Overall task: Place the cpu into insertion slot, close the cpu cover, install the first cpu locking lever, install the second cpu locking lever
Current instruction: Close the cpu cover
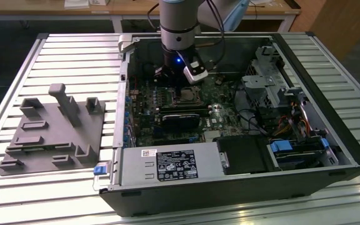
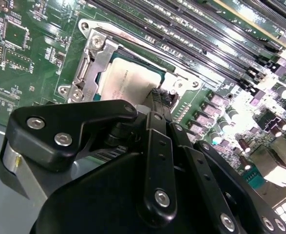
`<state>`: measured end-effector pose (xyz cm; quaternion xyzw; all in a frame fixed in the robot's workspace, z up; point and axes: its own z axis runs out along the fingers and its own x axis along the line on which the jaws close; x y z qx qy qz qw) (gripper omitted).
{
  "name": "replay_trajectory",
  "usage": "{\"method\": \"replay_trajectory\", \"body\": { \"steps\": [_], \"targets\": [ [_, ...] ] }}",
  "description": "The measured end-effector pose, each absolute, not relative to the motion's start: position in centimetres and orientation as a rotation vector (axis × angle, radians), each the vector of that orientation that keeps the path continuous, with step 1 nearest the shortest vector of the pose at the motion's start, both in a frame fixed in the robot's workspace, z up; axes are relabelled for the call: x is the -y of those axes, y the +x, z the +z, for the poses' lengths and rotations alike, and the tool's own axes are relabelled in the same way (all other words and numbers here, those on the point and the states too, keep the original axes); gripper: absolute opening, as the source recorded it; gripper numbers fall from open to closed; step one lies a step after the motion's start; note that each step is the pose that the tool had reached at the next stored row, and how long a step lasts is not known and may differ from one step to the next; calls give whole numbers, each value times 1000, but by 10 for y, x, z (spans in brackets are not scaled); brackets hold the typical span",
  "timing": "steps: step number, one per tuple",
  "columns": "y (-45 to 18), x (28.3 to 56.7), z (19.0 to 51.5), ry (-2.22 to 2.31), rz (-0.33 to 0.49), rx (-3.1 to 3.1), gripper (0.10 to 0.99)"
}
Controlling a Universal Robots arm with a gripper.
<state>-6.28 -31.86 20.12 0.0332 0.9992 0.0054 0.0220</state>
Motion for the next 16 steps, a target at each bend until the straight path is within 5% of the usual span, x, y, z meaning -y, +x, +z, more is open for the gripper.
{"method": "replay_trajectory", "body": {
  "steps": [16],
  "targets": [
    [-68,319,203,103,17,-3094,106]
  ]
}}
